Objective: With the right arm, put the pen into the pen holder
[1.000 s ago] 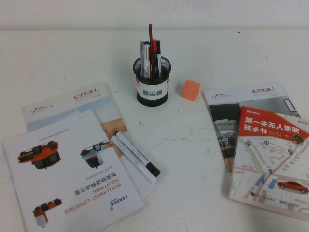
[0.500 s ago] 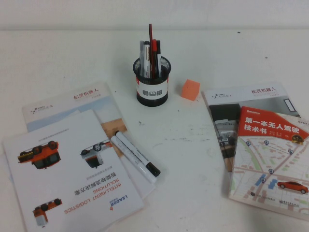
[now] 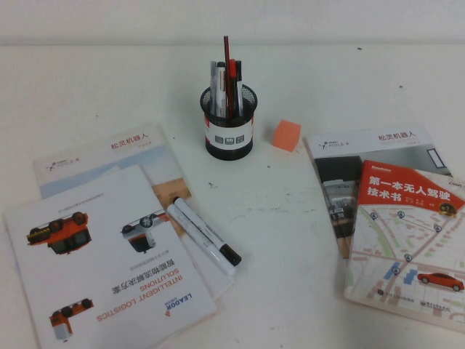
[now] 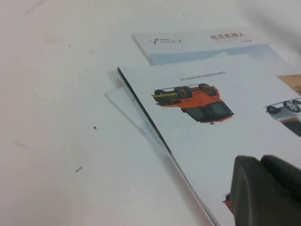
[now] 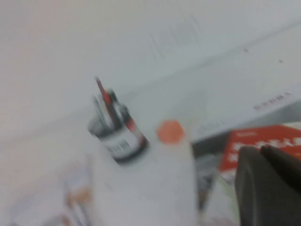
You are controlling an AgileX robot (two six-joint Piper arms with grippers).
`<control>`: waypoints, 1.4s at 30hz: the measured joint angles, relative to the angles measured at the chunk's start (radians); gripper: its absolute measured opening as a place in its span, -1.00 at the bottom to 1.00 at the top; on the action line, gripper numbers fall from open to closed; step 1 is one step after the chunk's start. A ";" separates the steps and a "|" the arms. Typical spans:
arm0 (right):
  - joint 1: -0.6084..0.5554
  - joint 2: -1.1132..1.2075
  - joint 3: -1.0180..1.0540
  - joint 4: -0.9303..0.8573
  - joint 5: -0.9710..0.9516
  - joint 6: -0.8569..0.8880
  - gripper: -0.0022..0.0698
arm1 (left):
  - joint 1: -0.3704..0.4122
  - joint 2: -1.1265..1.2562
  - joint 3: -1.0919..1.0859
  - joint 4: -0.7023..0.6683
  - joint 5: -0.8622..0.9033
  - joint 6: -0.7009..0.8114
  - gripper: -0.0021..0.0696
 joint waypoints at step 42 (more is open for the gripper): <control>0.579 1.997 -1.740 -0.655 0.948 -0.176 -1.00 | 0.000 0.000 0.000 -0.002 0.000 0.000 -0.95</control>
